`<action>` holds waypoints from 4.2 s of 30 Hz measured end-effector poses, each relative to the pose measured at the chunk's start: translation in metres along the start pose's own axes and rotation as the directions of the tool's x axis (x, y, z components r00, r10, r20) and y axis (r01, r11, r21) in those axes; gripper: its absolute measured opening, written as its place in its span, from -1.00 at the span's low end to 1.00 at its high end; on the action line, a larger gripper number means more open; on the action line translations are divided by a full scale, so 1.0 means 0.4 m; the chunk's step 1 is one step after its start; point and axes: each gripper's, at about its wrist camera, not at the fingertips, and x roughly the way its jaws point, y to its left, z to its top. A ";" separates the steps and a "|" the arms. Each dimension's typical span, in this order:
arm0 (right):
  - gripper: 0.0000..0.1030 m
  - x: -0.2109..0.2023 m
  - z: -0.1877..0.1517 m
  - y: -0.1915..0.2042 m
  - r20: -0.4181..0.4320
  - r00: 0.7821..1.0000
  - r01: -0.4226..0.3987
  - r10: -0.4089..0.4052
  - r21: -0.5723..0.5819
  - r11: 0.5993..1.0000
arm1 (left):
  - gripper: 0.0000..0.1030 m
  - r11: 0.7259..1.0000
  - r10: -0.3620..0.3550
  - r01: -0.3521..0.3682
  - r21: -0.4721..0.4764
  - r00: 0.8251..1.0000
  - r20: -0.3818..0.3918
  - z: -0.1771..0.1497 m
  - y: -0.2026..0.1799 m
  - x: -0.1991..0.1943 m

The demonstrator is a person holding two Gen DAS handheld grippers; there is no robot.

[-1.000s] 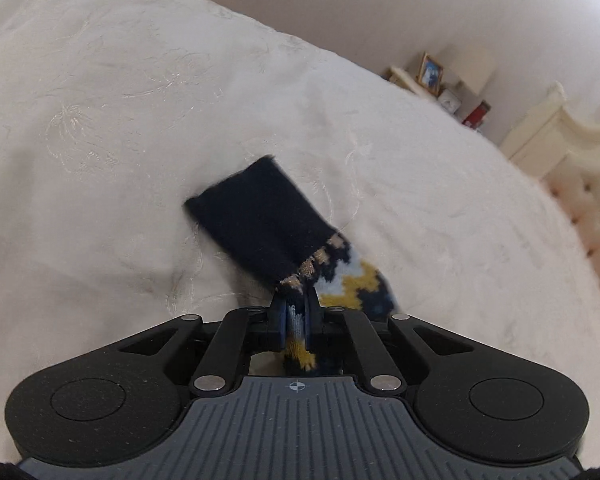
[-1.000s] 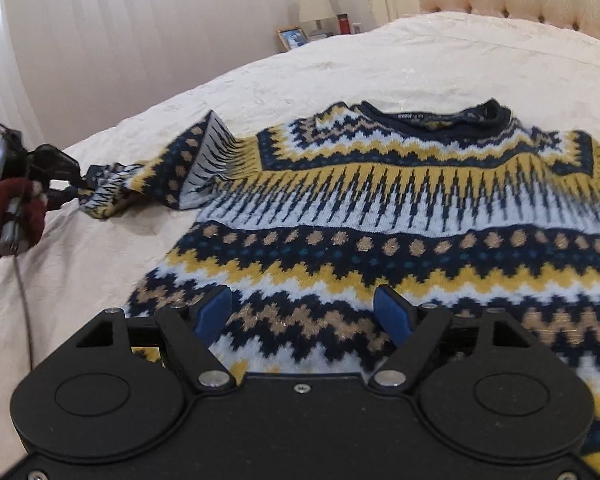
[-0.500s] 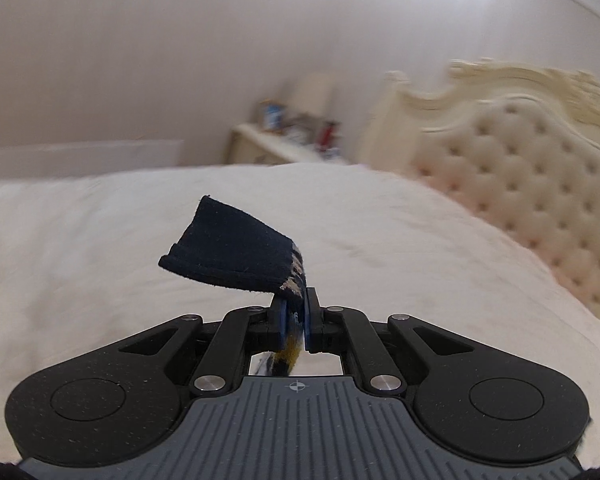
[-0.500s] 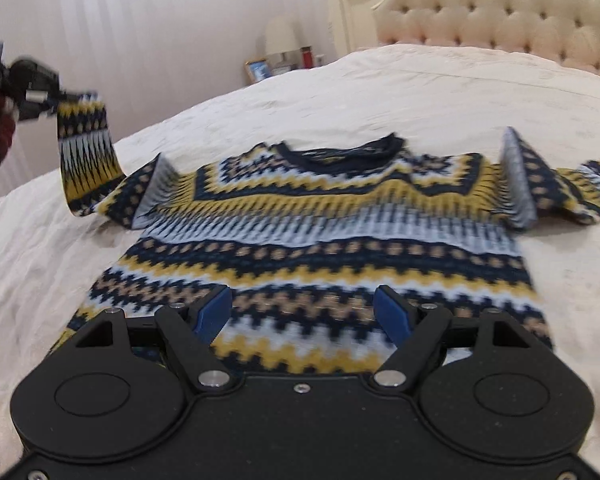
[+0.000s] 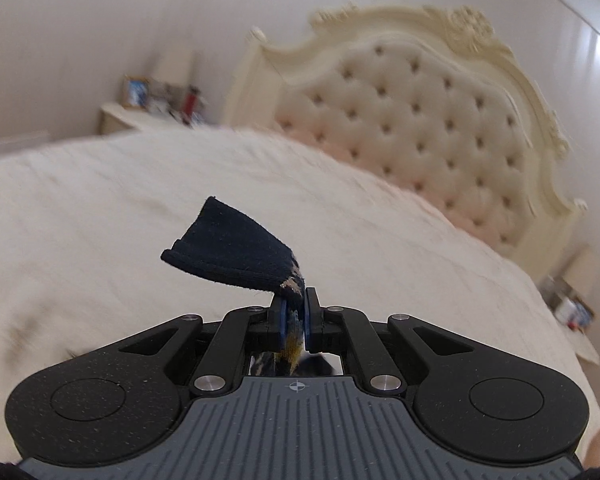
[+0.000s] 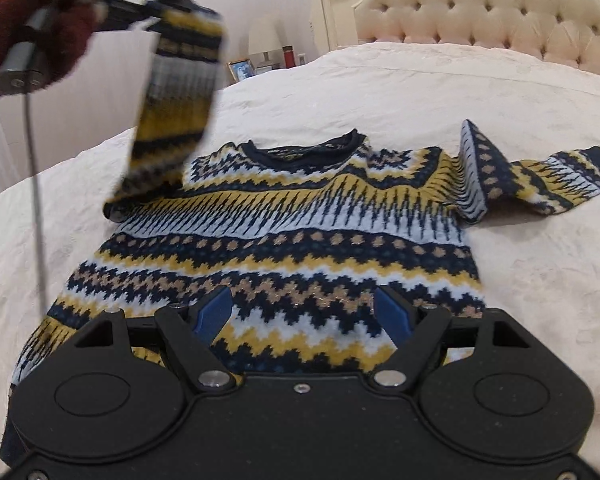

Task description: Fold small clothes

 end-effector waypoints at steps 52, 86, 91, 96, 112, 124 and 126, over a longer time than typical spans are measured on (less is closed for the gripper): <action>0.55 0.201 0.165 -0.116 -0.017 1.000 -0.021 0.026 0.242 0.970 | -0.80 0.997 0.063 -0.073 -0.032 0.968 -0.244 -0.238 0.503 0.158; -0.79 0.414 0.242 -0.189 -0.114 0.979 0.191 -0.171 0.193 0.963 | -0.41 0.974 0.223 -0.225 -0.011 0.971 -0.090 -0.243 0.503 0.027; -0.64 0.412 0.223 -0.175 -0.128 0.973 0.215 -0.193 0.189 0.958 | -0.33 0.965 0.261 -0.248 0.085 0.941 -0.215 -0.279 0.506 0.068; 0.04 0.347 0.220 -0.179 -0.115 0.984 0.151 -0.133 0.166 0.975 | -0.21 0.972 0.234 -0.236 0.016 0.953 -0.194 -0.294 0.531 0.045; 0.17 0.156 0.241 -0.386 -0.032 0.917 0.386 -0.397 0.320 0.865 | 0.19 0.972 0.184 -0.177 0.154 0.982 -0.034 -0.272 0.479 -0.037; 0.20 0.264 0.220 -0.532 -0.197 0.863 0.503 -0.465 0.408 0.762 | 0.19 0.958 0.183 -0.167 0.232 0.982 -0.047 -0.302 0.448 -0.017; 0.26 0.277 0.211 -0.548 -0.203 0.871 0.489 -0.448 0.447 0.749 | 0.19 0.961 0.169 -0.152 0.230 0.984 -0.059 -0.306 0.448 -0.011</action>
